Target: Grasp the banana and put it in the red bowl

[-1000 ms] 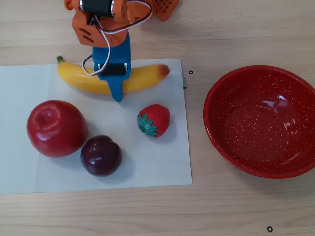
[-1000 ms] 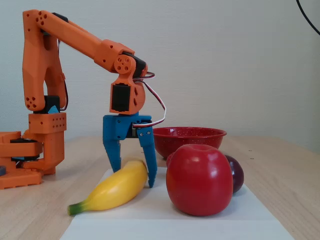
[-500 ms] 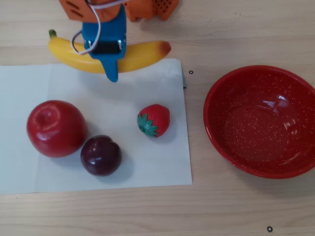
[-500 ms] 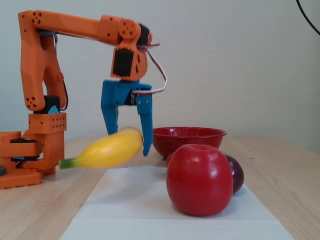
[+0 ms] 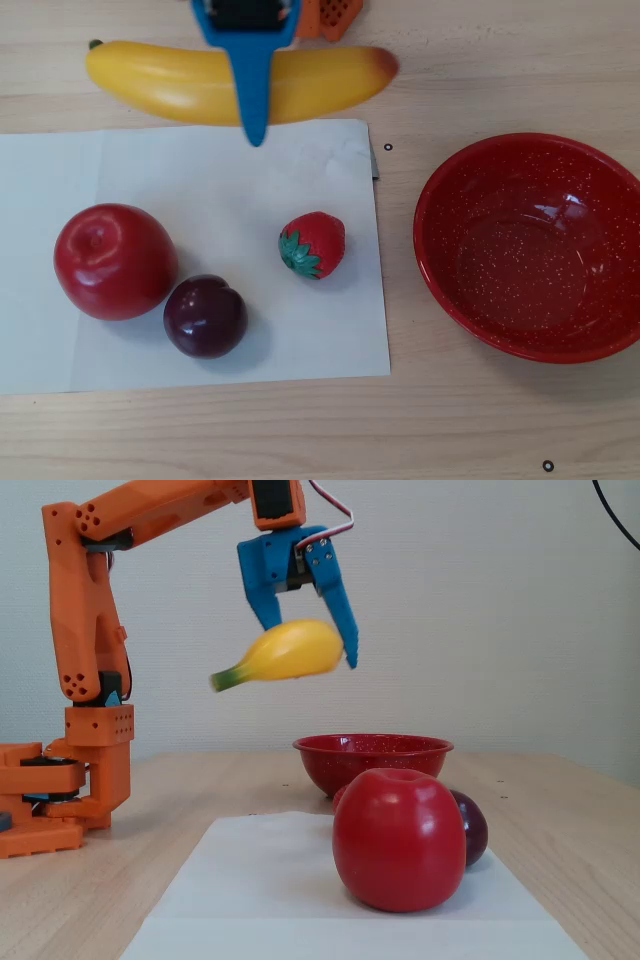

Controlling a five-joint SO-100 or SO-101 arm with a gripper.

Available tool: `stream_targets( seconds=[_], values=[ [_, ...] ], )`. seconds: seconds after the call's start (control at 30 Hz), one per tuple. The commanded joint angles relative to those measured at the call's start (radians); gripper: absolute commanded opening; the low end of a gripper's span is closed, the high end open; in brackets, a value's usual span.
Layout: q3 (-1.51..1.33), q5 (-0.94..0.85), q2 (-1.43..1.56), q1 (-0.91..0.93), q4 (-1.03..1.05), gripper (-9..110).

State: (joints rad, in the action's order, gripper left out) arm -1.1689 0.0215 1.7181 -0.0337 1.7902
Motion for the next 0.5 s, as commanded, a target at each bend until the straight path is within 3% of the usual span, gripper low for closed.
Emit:
stream_targets(
  seconds=[0.0,0.23,0.47],
  values=[
    [0.135,-0.048,0.089,0.074,0.091,0],
    [0.209,-0.138,0.069,0.284,0.040,0],
    [0.138,-0.195,0.077,0.499,-0.166,0]
  ],
)
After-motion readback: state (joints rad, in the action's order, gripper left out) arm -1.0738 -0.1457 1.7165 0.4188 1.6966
